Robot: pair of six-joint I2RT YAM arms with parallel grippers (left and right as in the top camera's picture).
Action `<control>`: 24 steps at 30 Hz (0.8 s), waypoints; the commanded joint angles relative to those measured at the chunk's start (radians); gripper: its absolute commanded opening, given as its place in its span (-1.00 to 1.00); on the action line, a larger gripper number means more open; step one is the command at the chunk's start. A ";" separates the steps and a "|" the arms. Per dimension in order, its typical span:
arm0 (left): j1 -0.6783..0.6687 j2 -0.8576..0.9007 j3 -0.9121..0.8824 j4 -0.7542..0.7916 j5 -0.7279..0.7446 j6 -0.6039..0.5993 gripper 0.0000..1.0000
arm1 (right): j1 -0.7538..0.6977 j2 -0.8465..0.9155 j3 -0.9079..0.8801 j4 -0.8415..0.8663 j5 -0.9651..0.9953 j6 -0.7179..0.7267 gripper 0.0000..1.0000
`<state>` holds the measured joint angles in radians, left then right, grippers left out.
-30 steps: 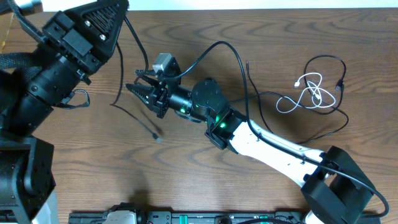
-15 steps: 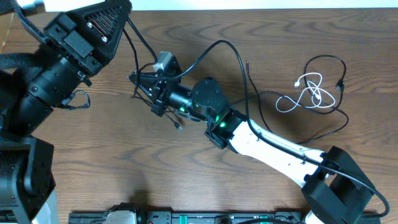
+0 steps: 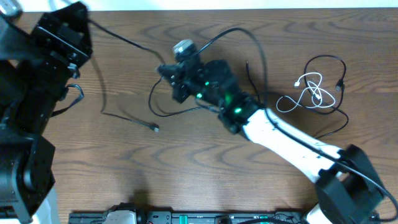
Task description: Untangle cables
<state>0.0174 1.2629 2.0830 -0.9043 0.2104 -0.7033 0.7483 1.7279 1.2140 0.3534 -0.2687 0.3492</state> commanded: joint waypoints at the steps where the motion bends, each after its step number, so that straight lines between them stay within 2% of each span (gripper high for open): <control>1: 0.006 0.024 0.002 -0.062 -0.396 0.079 -0.85 | -0.038 -0.140 0.014 -0.025 0.025 0.009 -0.98; 3: 0.006 0.051 0.002 -0.136 -0.455 0.079 -0.85 | -0.078 -0.249 0.017 -0.074 0.088 -0.056 -0.97; 6: 0.006 0.080 0.002 -0.184 -0.455 0.078 -0.85 | -0.108 -0.355 0.026 -0.098 0.177 -0.141 -0.98; 12: 0.006 0.134 0.002 -0.252 -0.424 0.078 -0.82 | -0.148 -0.486 0.093 -0.092 0.218 -0.198 -0.98; 13: 0.006 0.143 0.002 -0.260 -0.394 0.078 -0.43 | -0.151 -0.495 0.114 -0.089 0.217 -0.200 -0.98; 15: 0.006 0.156 0.002 -0.279 -0.336 0.079 0.01 | -0.152 -0.500 0.152 -0.082 0.216 -0.213 -0.98; 16: 0.006 0.162 0.002 -0.291 -0.303 0.079 0.13 | -0.152 -0.500 0.175 -0.082 0.214 -0.222 -0.98; 18: 0.006 0.172 0.002 -0.316 -0.247 0.086 0.22 | -0.151 -0.497 0.224 -0.081 0.207 -0.232 -0.98; 24: 0.006 0.194 0.002 -0.329 -0.060 0.225 0.36 | -0.151 -0.469 0.344 -0.081 0.201 -0.233 -0.98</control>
<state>0.0196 1.4483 2.0834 -1.2308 0.0071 -0.5690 0.6044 1.2411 1.5013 0.2726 -0.0761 0.1379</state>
